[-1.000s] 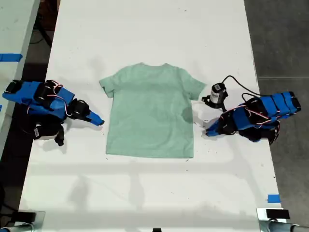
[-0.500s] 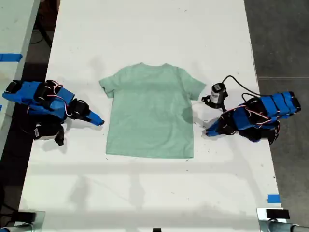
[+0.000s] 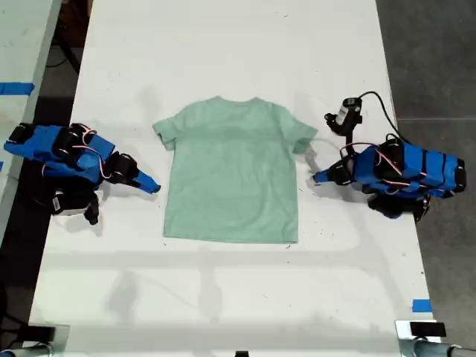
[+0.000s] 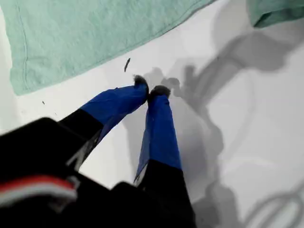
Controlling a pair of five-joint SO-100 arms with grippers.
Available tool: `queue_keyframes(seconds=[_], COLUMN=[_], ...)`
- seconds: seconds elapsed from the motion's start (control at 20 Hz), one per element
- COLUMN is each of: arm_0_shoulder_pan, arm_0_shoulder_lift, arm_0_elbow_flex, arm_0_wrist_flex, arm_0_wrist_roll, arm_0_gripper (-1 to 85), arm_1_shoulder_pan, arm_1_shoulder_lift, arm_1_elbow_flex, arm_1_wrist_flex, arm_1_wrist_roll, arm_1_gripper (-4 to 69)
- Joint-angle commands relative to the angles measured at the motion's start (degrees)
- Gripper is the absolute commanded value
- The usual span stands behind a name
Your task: Fold t shirt
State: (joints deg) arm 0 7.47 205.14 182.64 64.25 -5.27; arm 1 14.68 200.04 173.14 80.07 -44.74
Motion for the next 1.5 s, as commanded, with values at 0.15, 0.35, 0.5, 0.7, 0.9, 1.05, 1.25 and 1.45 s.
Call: queue_keyframes(seconds=[0.15,0.35,0.5,0.7,0.9,1.05,1.25,1.45], arm_0_shoulder_pan=[-2.5,-12.2,-13.0,-16.9,-17.0,-15.3,-19.2,-19.1], arm_0_shoulder_lift=[0.3,0.3,0.3,0.3,0.3,0.3,0.3,0.3], arm_0_elbow_flex=[0.7,0.6,0.6,0.6,0.4,0.5,0.3,0.7], arm_0_wrist_flex=[-1.0,-1.0,-0.9,-0.8,-0.7,-0.7,-0.8,-0.9], arm_0_wrist_roll=[0.2,0.2,-1.1,-1.7,-1.1,-1.6,-2.8,-2.4], arm_0_gripper=[5.3,3.0,19.2,19.2,-0.1,2.7,6.2,9.6], arm_1_shoulder_pan=[-3.5,-9.1,-9.0,-17.9,-18.7,-14.2,5.0,28.7], arm_1_shoulder_lift=[0.6,0.4,0.4,0.4,0.6,-0.1,-34.0,-58.0], arm_1_elbow_flex=[3.7,4.8,4.7,5.3,3.3,-3.9,-33.6,-43.9], arm_1_wrist_flex=[-3.1,-3.6,-6.0,-4.9,-7.2,-6.8,5.9,2.5], arm_1_wrist_roll=[57.5,62.5,65.3,71.5,58.9,48.3,31.4,15.6], arm_1_gripper=[4.9,2.0,1.7,-1.9,-1.7,-1.2,36.1,28.3])
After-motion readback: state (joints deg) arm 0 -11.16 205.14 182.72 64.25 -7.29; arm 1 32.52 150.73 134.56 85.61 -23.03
